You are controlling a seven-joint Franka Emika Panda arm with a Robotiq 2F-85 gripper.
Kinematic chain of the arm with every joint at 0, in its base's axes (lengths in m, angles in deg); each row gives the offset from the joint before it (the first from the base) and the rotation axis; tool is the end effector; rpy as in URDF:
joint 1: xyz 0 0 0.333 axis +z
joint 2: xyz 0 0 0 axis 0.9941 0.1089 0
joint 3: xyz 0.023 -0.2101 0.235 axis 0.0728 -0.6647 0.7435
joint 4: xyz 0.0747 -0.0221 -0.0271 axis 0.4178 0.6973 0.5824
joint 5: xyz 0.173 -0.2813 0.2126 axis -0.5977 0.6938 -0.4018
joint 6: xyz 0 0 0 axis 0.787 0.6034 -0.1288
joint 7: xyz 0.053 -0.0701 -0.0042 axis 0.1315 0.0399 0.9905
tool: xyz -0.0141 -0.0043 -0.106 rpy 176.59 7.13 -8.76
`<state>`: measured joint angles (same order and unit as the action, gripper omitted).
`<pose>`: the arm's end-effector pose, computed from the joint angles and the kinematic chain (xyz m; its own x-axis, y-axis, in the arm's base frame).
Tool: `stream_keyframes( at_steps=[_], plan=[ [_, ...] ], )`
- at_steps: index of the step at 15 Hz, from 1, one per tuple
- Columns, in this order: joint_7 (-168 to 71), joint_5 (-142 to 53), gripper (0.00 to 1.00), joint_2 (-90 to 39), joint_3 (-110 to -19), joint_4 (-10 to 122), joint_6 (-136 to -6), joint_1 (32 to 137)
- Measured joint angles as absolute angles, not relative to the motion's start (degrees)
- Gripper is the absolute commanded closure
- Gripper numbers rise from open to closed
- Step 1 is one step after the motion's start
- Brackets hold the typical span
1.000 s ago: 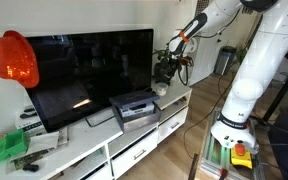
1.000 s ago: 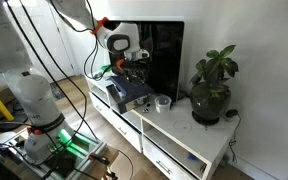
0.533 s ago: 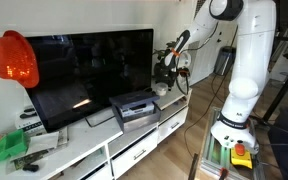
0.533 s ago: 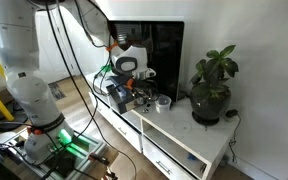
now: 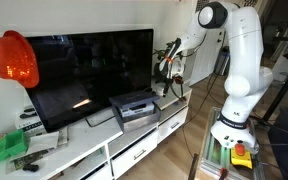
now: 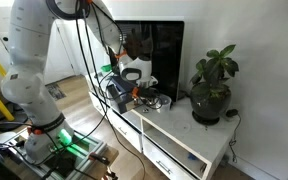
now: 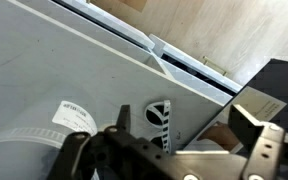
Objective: Put the sunglasses in the plastic bowl and then cover the plastic bowl with the plastic lid
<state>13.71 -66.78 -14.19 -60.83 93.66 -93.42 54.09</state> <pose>0.4481 -0.2728 0.1395 0.9815 0.1732 0.0814 0.1808 -0.9786 -0.0983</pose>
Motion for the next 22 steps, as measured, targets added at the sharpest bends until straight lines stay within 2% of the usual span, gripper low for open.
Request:
stream_keyframes(
  at_steps=[10,17,22],
  plan=[
    [15.07,-67.63,0.00,-10.88,-56.34,91.74,-94.93,51.21],
    [15.75,-69.35,0.00,-6.91,-45.85,95.37,-112.14,44.30],
    [13.76,-57.47,0.00,-0.24,-39.02,95.41,-120.89,33.38]
  ],
)
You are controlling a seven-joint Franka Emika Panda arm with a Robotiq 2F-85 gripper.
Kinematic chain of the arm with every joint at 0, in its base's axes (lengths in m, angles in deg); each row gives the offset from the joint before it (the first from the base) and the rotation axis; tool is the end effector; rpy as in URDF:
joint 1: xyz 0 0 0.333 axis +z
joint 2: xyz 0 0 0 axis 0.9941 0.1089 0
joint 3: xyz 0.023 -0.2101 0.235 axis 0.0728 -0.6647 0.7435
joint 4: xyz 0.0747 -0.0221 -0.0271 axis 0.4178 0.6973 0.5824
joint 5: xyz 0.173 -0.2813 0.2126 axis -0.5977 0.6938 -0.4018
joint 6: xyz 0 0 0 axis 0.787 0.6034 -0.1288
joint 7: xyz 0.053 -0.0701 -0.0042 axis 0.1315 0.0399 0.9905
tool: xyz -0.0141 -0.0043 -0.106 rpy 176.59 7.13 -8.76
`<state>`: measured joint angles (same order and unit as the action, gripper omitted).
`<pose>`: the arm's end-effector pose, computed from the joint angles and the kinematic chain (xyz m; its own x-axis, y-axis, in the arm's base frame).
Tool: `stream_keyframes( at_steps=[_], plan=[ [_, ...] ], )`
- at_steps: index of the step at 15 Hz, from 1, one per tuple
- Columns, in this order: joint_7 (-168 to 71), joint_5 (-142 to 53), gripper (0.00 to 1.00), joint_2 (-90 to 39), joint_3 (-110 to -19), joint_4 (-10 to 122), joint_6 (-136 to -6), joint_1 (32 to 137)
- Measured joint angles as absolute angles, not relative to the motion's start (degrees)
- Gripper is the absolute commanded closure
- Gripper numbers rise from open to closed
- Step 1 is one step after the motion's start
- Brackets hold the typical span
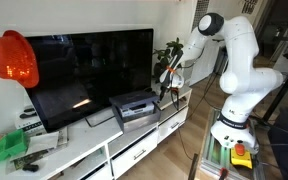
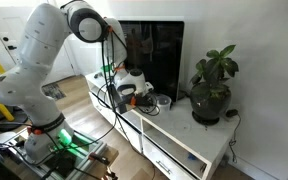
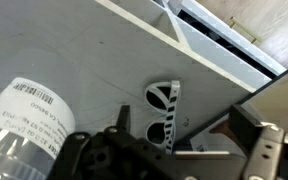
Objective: Put the sunglasses in the plastic bowl and then cover the plastic bowl with the plastic lid
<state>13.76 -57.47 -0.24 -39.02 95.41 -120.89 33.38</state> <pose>0.4505 -0.2451 0.0742 0.9271 0.2053 0.3135 0.2158 -0.9764 0.0011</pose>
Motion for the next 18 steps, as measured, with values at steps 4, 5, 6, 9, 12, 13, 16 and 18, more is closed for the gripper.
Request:
stream_keyframes(
  at_steps=[4,5,6,9,12,13,16,18],
  plan=[
    [8.96,-46.08,0.30,3.80,-38.30,94.93,-123.28,28.78],
    [7.65,-43.80,0.31,4.41,-38.19,94.88,-123.47,28.18],
    [6.52,-41.82,0.38,4.82,-38.06,94.84,-123.63,27.72],
    [3.58,-37.00,0.10,5.45,-37.51,94.57,-123.73,26.66],
    [1.58,-33.57,0.00,5.76,-37.23,94.13,-123.73,26.39],
    [1.13,-32.70,0.00,5.99,-37.11,93.87,-123.73,26.40],
    [0.26,-30.91,0.23,7.52,-37.06,91.95,-123.73,26.65],
    [-0.03,-30.28,0.42,8.71,-37.07,90.40,-123.72,26.68]
  ],
)
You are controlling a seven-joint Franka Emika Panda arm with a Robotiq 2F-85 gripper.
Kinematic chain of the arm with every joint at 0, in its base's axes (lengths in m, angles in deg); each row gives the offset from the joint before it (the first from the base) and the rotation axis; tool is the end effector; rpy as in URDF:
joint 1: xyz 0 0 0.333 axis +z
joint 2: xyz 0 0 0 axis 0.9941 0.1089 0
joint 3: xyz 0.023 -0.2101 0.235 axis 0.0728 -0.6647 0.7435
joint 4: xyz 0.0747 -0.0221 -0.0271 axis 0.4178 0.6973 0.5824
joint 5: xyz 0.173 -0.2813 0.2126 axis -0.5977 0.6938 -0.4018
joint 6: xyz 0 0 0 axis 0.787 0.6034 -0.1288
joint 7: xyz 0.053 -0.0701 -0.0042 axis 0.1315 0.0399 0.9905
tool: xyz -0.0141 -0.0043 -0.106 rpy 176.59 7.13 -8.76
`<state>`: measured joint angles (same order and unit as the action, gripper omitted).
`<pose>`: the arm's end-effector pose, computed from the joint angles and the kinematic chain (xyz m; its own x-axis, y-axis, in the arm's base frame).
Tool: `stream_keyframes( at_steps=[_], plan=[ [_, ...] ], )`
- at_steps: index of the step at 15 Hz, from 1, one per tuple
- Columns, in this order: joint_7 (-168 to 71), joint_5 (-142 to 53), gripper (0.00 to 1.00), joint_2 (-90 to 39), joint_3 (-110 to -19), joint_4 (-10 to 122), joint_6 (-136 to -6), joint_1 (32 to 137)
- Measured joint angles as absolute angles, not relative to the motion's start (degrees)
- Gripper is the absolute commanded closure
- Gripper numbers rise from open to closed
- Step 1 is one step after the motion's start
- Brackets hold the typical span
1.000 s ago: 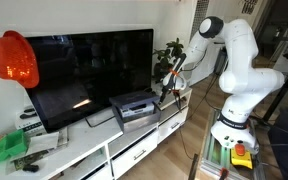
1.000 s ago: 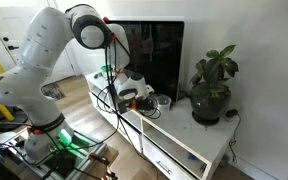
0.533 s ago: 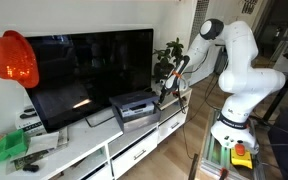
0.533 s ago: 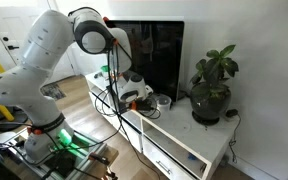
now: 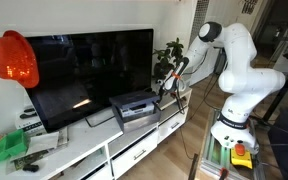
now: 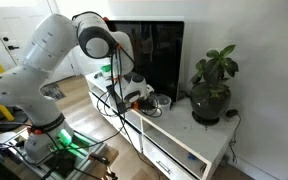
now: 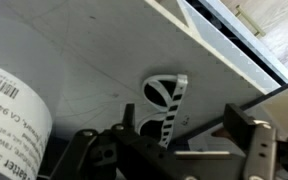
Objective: Put the sunglasses in the plastic bowl and then cover the plastic bowl with the plastic lid
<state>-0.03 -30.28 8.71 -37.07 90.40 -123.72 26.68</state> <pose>0.4633 -0.2448 0.0439 0.8747 0.2852 0.3918 0.3087 -0.9511 0.0030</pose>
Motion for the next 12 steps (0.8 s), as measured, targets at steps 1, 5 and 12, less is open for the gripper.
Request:
stream_keyframes(
  at_steps=[1,5,12],
  plan=[
    [-0.15,-30.03,0.48,9.26,-37.06,89.71,-123.72,26.68],
    [-0.36,-29.06,0.77,11.46,-36.81,87.53,-123.62,26.70],
    [-1.46,-28.40,0.97,12.64,-36.38,86.28,-121.73,26.78]
  ],
)
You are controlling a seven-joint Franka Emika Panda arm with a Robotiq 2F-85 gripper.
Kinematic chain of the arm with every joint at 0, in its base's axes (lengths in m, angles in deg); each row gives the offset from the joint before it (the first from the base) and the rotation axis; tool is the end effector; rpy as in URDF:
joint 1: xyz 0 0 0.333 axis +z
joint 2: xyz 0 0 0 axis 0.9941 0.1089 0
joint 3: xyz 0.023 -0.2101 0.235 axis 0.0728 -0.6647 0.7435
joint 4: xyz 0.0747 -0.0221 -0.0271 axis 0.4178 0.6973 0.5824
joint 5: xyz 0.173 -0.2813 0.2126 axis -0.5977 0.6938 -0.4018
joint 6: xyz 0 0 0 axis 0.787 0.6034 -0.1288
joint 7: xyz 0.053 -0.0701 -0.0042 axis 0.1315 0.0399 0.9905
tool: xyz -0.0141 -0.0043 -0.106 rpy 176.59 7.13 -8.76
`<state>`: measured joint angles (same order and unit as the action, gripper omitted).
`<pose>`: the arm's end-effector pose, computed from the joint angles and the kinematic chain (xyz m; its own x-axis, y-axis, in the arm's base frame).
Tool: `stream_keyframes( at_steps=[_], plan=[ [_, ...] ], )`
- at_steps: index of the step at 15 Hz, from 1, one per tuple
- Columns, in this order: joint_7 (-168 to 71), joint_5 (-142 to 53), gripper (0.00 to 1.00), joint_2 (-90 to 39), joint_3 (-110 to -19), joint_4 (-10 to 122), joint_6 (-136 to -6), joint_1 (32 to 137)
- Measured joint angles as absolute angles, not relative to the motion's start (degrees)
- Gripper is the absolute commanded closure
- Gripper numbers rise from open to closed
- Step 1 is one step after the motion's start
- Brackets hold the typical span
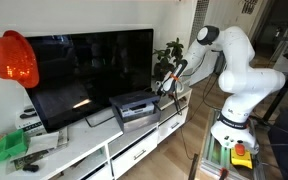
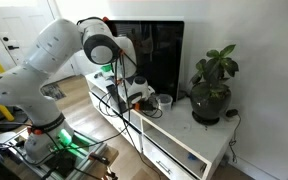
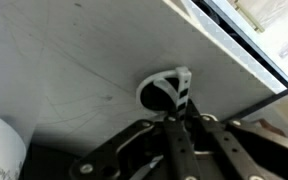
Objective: Put the sunglasses in the plastic bowl and then cover the plastic bowl with the plastic lid
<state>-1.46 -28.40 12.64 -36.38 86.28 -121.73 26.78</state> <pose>0.4774 -0.2430 0.0266 0.8764 0.2764 0.3944 0.3121 -0.9496 -0.0280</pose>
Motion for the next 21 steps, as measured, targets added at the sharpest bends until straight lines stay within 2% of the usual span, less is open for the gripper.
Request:
stream_keyframes(
  at_steps=[4,8,11,14,15,18,19,21],
  plan=[
    [-4.05,-28.42,0.97,7.98,-36.27,88.48,-118.23,26.98],
    [-7.48,-28.69,0.97,-2.42,-38.98,94.04,-111.68,29.41],
    [-10.00,-28.83,0.96,-11.74,-44.74,98.07,-105.33,34.64],
    [-11.33,-28.37,0.96,-20.31,-54.24,100.42,-98.01,43.52],
    [-10.95,-28.51,0.88,-22.57,-56.50,100.82,-96.06,45.87],
    [-6.50,-33.03,0.88,-25.78,-56.67,101.58,-94.67,47.29],
    [-6.16,-33.31,0.97,-25.87,-56.60,101.65,-94.66,47.30],
    [-5.96,-33.69,0.97,-25.82,-57.31,101.80,-94.68,47.98]
  ],
)
